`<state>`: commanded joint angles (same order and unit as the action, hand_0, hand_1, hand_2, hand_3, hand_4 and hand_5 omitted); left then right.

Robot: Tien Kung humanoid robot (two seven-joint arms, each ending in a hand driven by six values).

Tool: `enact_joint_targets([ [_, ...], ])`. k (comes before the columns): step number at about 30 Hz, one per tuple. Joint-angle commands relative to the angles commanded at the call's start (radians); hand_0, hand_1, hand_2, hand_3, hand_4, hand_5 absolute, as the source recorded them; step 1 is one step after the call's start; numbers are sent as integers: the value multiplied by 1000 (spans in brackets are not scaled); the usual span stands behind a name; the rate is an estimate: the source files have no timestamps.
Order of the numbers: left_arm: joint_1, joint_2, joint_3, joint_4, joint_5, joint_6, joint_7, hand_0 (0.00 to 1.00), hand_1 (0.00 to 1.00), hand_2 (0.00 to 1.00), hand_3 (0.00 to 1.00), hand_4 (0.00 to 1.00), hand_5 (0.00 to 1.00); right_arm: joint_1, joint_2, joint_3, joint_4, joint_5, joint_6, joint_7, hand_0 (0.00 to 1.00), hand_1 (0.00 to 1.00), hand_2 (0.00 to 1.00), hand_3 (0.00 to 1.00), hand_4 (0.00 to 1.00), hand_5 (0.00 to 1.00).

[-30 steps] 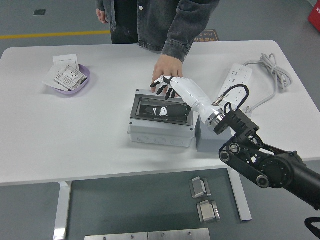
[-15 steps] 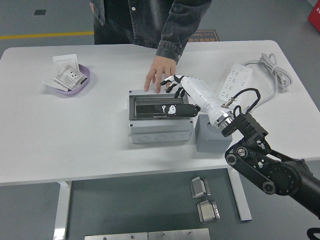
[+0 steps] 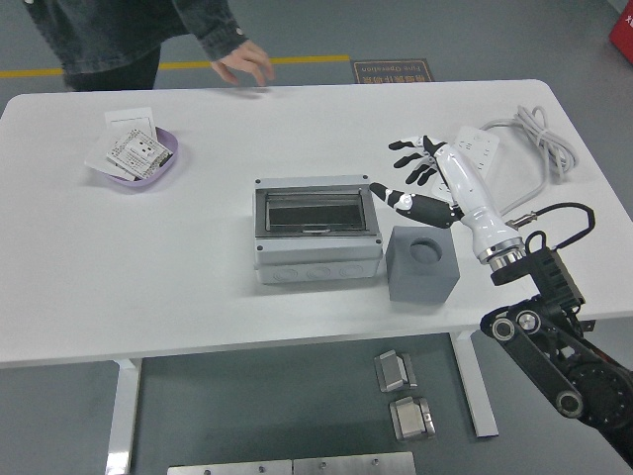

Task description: Pick up the cylinder from the cube,place it in the box,flap close box

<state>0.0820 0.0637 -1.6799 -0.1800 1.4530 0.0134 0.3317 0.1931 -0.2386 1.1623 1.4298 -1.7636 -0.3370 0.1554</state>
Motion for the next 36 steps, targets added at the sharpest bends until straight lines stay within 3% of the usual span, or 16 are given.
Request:
enact_joint_targets([
  [10,-3,4,2,0,4,-2,-1,620,613,557,593,673,261,-142,39,168,39,229,39,101,390,411,557,693,932,555],
  [11,-3,4,2,0,5,-3,-1,620,612,557,592,673,261,-147,43,176,38,252,44,109,461,460,580,697,939,580],
  [16,-4,12,0,0,10,-3,-1,620,612,557,592,673,261,-162,55,195,32,378,66,143,461,460,580,697,939,580],
  [17,-4,14,0,0,11,-4,-1,620,613,557,592,673,262,-163,55,196,31,400,68,147,566,541,615,698,984,692],
  [19,-3,17,-1,0,13,-4,-1,620,613,557,592,673,262,-165,56,198,32,434,71,150,566,541,615,698,984,692],
  [22,-1,21,-3,0,18,-5,-1,620,613,557,592,673,262,-169,58,203,33,462,74,153,566,541,615,698,984,692],
  [23,-1,22,-3,0,19,-5,-1,621,612,557,592,673,263,-171,58,204,34,467,75,153,637,605,644,698,998,789],
  [36,-4,35,2,0,15,-5,-2,621,612,557,592,673,268,-177,68,217,32,467,75,152,654,611,642,698,998,823],
])
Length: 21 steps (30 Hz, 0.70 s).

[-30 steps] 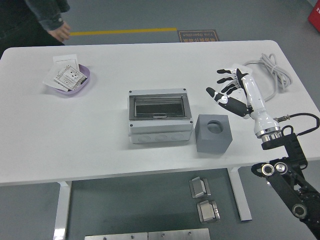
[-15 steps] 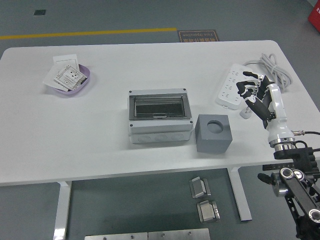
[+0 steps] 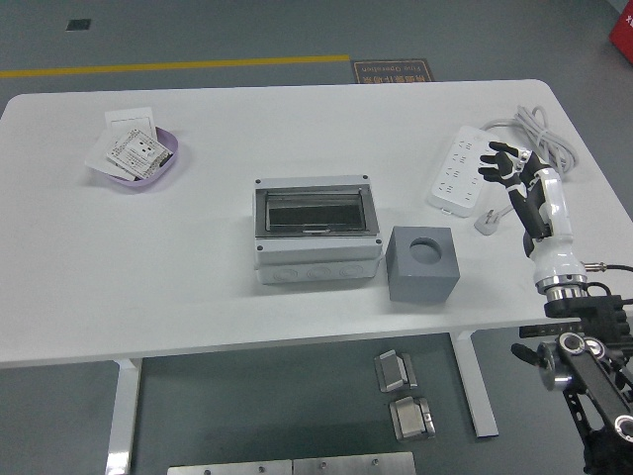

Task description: Pick up the cylinder from the cube,place it in the box,flap close box

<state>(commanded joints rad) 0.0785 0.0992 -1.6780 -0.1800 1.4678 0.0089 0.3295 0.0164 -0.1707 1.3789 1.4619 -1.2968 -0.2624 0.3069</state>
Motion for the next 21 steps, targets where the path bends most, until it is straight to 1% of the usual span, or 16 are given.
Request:
enact_joint_targets([
  [7,2,0,12,0,-37,6,-7,622,613,557,591,674,273,-5,7,26,7,-19,-2,-8,656,611,641,695,998,833],
  [13,-8,-1,31,0,-73,9,-15,622,614,557,591,673,275,-10,16,60,16,-34,-3,-18,657,609,639,688,998,837],
  [21,-22,-8,42,0,-85,9,-22,622,614,557,591,674,276,-6,14,65,16,-42,-5,-24,661,604,636,684,998,845],
])
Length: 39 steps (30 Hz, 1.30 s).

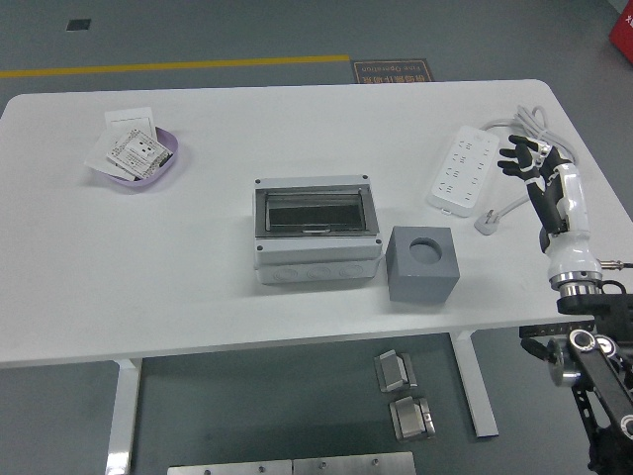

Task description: Pick up the cylinder from the cube,place it in the box,flap close box

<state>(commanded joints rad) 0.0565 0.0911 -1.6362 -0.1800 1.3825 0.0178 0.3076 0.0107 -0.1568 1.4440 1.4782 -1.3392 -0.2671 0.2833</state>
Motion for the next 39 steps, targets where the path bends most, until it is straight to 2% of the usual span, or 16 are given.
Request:
enact_joint_targets([
  [9,1,2,24,0,-19,-3,-18,623,614,557,591,674,276,-5,-2,11,5,-48,13,-25,668,607,633,677,998,849],
  [19,-5,-13,58,0,-42,-9,-46,623,614,557,591,674,278,-6,-4,38,14,-63,18,-31,672,603,633,677,998,847],
  [25,-35,-12,27,0,7,-8,-20,624,614,557,591,674,279,-4,-6,42,11,-59,17,-31,673,604,631,677,996,841],
  [29,-56,-5,19,0,23,-6,-11,624,614,558,591,675,279,3,-11,37,6,-56,15,-30,676,600,630,675,981,834],
  [39,-69,25,16,0,45,-6,3,624,614,558,591,675,280,14,3,30,-8,-68,10,-32,674,598,626,671,975,830],
])
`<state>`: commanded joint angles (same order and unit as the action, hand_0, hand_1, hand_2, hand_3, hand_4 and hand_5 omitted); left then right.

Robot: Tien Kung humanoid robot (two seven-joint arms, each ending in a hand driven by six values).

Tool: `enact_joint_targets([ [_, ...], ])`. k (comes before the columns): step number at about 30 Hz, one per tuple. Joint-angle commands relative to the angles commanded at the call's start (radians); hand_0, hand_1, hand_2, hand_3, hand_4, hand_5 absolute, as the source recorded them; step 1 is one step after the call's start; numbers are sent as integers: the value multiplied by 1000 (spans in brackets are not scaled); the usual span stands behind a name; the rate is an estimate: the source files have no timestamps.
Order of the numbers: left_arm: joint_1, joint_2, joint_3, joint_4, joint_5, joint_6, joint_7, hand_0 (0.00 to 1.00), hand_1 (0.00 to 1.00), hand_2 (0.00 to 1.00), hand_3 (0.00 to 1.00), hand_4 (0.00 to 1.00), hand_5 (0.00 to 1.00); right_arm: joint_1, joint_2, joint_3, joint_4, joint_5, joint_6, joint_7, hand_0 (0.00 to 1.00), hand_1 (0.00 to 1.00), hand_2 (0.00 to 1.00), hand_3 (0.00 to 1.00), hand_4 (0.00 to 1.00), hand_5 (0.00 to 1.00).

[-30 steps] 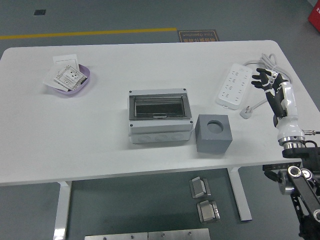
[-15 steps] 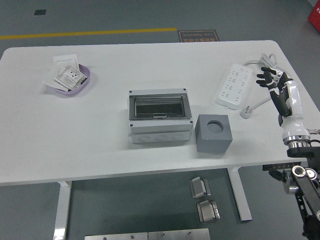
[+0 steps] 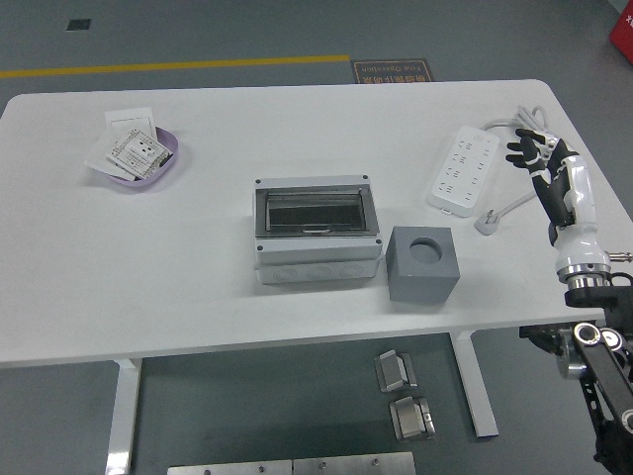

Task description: Pick up the cylinder from the cube,place it in the box,flap close box

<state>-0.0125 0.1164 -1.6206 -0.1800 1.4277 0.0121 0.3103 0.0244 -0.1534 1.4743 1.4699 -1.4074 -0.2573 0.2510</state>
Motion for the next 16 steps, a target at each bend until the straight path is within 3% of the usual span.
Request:
enact_joint_targets([
  [7,9,6,1,0,-7,1,1,624,614,559,591,675,282,-5,4,-7,1,-6,-3,-3,678,599,625,670,974,829],
  [16,30,-11,-3,0,-23,7,3,625,614,559,592,675,281,-25,13,18,9,-9,-7,-4,680,599,624,669,973,828],
])
